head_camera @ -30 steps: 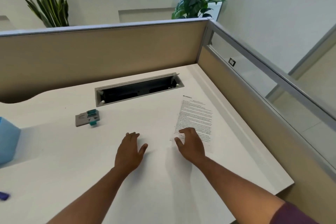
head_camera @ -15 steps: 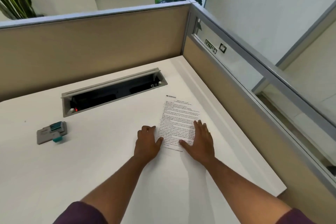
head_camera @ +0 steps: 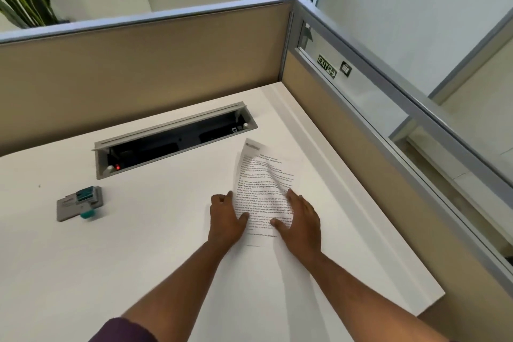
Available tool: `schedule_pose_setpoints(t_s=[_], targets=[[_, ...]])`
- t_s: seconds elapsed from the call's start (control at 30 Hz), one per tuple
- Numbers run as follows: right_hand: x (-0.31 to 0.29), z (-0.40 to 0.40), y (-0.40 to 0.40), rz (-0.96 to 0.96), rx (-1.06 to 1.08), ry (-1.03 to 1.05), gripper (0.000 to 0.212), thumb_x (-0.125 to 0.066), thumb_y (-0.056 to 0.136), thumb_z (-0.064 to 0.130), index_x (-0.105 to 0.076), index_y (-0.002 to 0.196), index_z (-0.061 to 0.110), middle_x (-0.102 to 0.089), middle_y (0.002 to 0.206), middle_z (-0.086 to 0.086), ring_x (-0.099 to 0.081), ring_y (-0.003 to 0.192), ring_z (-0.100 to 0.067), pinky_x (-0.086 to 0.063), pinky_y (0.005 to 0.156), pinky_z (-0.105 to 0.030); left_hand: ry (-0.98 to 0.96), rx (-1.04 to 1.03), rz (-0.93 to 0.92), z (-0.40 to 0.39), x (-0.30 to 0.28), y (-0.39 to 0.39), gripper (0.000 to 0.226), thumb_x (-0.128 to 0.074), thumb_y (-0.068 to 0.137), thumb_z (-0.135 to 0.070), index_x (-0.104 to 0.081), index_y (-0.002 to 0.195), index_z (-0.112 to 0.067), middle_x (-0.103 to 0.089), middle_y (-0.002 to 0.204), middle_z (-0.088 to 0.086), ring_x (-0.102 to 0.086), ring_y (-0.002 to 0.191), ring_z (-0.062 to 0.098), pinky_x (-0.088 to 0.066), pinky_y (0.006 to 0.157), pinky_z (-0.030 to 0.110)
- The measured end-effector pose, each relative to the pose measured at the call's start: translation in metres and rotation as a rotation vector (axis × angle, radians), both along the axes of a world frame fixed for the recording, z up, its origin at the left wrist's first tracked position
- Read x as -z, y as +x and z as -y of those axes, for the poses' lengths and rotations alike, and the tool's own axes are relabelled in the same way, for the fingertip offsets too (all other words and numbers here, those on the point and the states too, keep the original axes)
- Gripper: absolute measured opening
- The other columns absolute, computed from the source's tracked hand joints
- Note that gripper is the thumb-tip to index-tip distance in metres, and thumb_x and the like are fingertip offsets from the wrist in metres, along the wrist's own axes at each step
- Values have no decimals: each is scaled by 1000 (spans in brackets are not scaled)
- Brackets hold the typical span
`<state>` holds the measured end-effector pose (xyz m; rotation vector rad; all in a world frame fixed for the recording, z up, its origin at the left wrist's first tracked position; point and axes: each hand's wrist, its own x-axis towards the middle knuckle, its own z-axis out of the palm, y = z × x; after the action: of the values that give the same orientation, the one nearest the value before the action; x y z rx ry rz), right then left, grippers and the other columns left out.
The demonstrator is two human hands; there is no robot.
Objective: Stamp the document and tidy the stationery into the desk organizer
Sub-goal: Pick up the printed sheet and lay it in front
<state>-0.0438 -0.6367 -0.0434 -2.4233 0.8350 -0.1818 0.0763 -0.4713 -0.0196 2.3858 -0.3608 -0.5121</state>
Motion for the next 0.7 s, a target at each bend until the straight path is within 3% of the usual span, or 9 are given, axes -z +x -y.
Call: schedule_pose_setpoints(t_s=[0.1, 0.2, 0.3, 0.37, 0.47, 0.53, 0.6, 0.7], targets=[[-9, -8, -1, 82, 9, 153, 89, -84, 78, 23, -35, 151, 39, -56, 140, 24, -51, 128, -10, -42, 107, -26, -39, -128, -105, -5, -1, 1, 65, -76, 80, -40, -52, 134, -13, -48, 129, 9, -46, 123, 26, -38, 109, 39], [-11, -13, -7, 132, -27, 270, 95, -84, 75, 8, -36, 149, 44, -55, 139, 28, -54, 124, -8, -46, 105, -28, -124, -278, -237, -17, -1, 2, 56, -75, 69, -55, -62, 112, -22, -62, 114, 0, -59, 111, 24, -48, 100, 45], [-14, -18, -12, 208, 15, 372, 97, -86, 72, 3, -39, 147, 43, -49, 143, 23, -49, 126, -8, -45, 103, -25, -233, -295, -313, -31, -12, -7, 36, -70, 85, -35, -60, 116, -19, -66, 112, -2, -63, 103, 23, -52, 94, 41], [-18, -23, -12, 261, 122, 503, 95, -87, 71, -1, -41, 148, 32, -43, 143, 14, -47, 126, -8, -45, 102, -25, -312, -339, -350, -42, -13, -13, 27, -67, 90, -23, -61, 117, -18, -69, 112, 0, -65, 101, 22, -54, 92, 42], [-29, -32, -9, 218, 236, 578, 80, -87, 78, 12, -45, 146, 23, -45, 141, 3, -50, 121, -9, -48, 105, -33, -500, -422, -427, -65, -18, -23, 23, -70, 89, -14, -67, 111, -19, -75, 107, 1, -72, 95, 23, -58, 89, 47], [-34, -41, -5, 139, 243, 627, 67, -84, 83, 25, -51, 141, 19, -56, 135, 0, -56, 116, -10, -48, 102, -31, -617, -457, -454, -87, -26, -31, 25, -74, 87, -14, -68, 111, -15, -76, 105, 3, -74, 94, 26, -59, 87, 48], [-38, -50, 0, 79, 232, 803, 56, -82, 84, 34, -59, 132, 17, -69, 120, 2, -66, 108, -14, -52, 100, -33, -705, -463, -465, -108, -36, -39, 29, -77, 85, -16, -68, 113, -12, -76, 104, 6, -74, 95, 28, -59, 85, 48], [-43, -74, 4, 73, 162, 1003, 36, -77, 88, 27, -69, 121, 16, -78, 104, 0, -75, 96, -21, -60, 94, -45, -733, -515, -454, -143, -40, -50, 29, -75, 86, -18, -67, 114, -11, -76, 105, 9, -74, 94, 30, -59, 84, 49]])
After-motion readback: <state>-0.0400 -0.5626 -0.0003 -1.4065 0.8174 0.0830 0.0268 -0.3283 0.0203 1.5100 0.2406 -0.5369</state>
